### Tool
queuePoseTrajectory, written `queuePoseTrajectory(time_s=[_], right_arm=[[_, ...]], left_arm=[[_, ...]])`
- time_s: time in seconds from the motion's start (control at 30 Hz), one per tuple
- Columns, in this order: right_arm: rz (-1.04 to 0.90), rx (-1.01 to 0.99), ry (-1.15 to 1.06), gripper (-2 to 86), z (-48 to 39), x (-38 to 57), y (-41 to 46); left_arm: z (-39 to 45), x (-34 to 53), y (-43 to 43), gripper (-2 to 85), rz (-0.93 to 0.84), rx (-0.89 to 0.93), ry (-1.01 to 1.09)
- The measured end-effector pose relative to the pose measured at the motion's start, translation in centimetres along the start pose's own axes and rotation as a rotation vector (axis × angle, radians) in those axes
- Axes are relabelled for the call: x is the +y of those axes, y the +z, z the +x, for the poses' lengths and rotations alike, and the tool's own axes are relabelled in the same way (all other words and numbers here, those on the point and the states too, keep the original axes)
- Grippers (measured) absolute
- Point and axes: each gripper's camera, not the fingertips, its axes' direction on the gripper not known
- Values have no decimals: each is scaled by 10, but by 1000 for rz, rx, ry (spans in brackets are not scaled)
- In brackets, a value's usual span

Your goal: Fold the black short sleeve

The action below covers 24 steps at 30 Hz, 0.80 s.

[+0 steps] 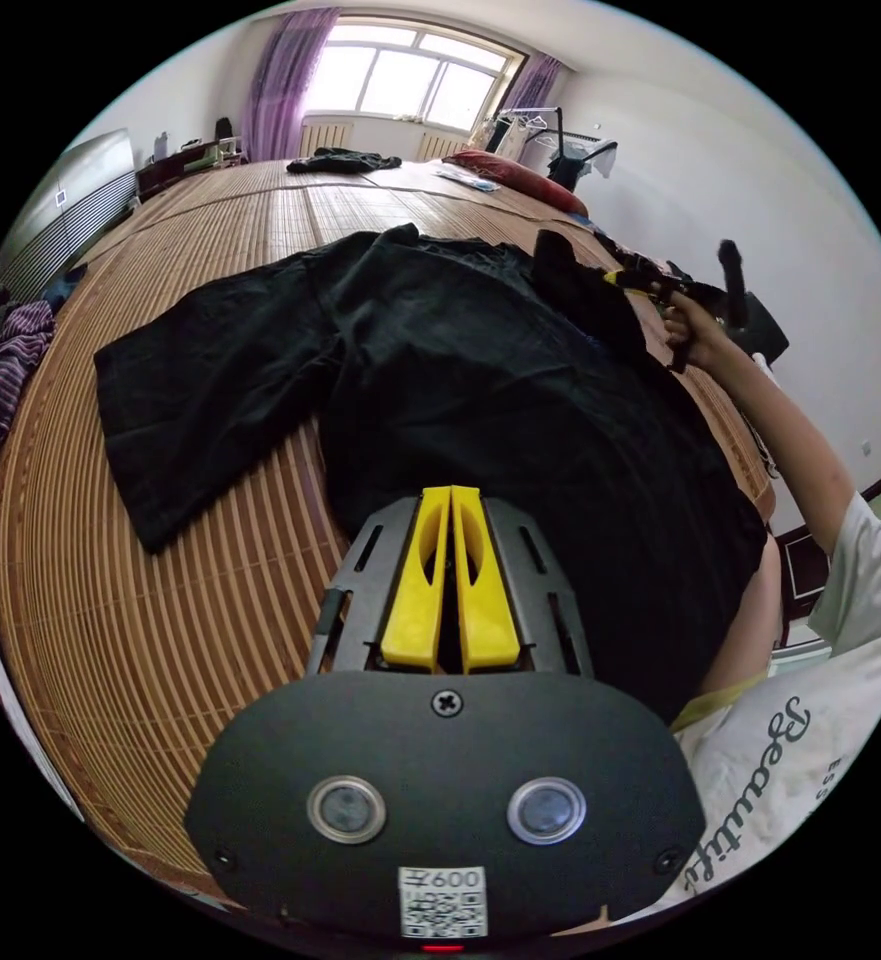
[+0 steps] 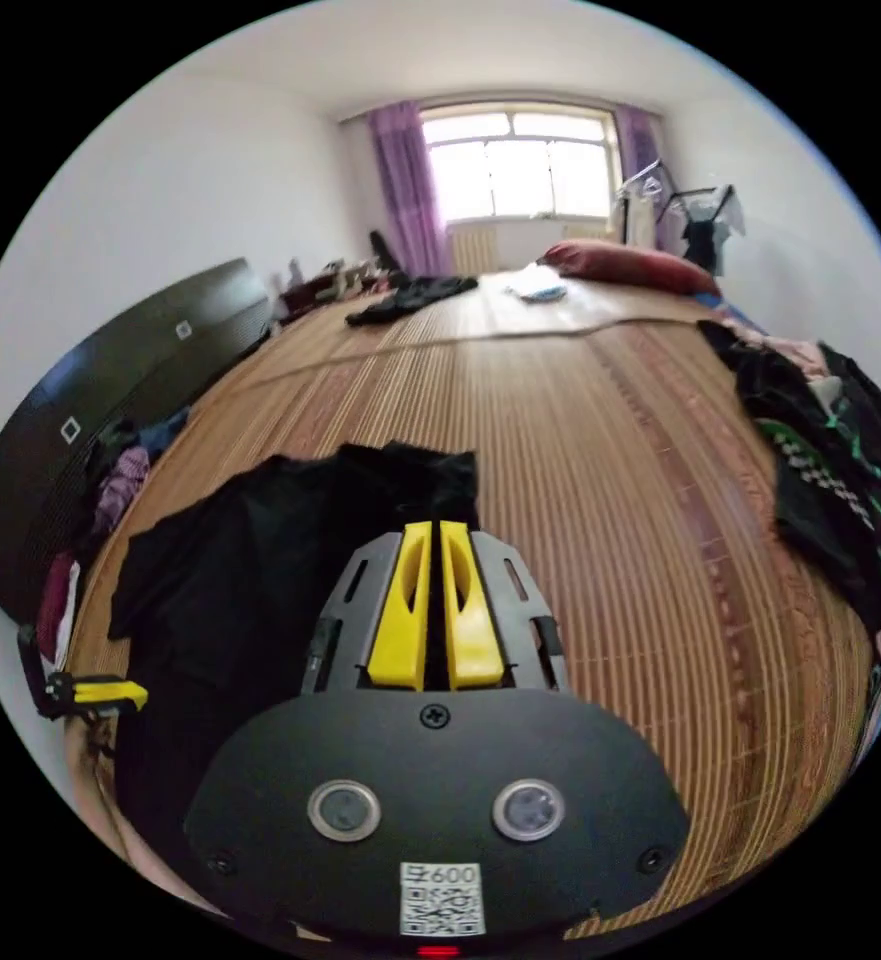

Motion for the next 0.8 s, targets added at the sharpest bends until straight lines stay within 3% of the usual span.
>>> queuePoseTrajectory(time_s=[0.13, 0.2, 0.3, 0.4, 0.47, 0.5, 0.57, 0.67, 0.7, 0.8], right_arm=[[269, 199, 206, -8, 70, 19, -100], [219, 359, 329, -8, 110, 27, -106], [-36, 531, 552, -8, 177, 34, -89], [161, 442, 437, -9, 155, 49, -105], [233, 259, 210, -9, 109, 51, -92], [200, 181, 146, -8, 99, 49, -82], [-126, 25, -40, -8, 65, 39, -16], [-349, 223, -132, -8, 53, 54, 53], [-306, 231, -163, -8, 52, 57, 54], [-233, 584, -100, -8, 70, 60, 54]], left_arm=[[-8, -4, 7, 8, 1, -15, 7], [-10, -5, 10, 8, 1, -25, 13], [-14, -7, 18, 8, 3, -44, 23], [-19, -9, 27, 8, 2, -58, 29], [-25, -10, 36, 7, 2, -57, 29], [-26, -10, 38, 7, 2, -55, 28], [-32, -11, 48, 8, 3, -51, 26], [-38, -11, 63, 8, 2, -56, 29], [-39, -11, 66, 8, 1, -58, 31], [-42, -11, 83, 8, -3, -73, 38]])
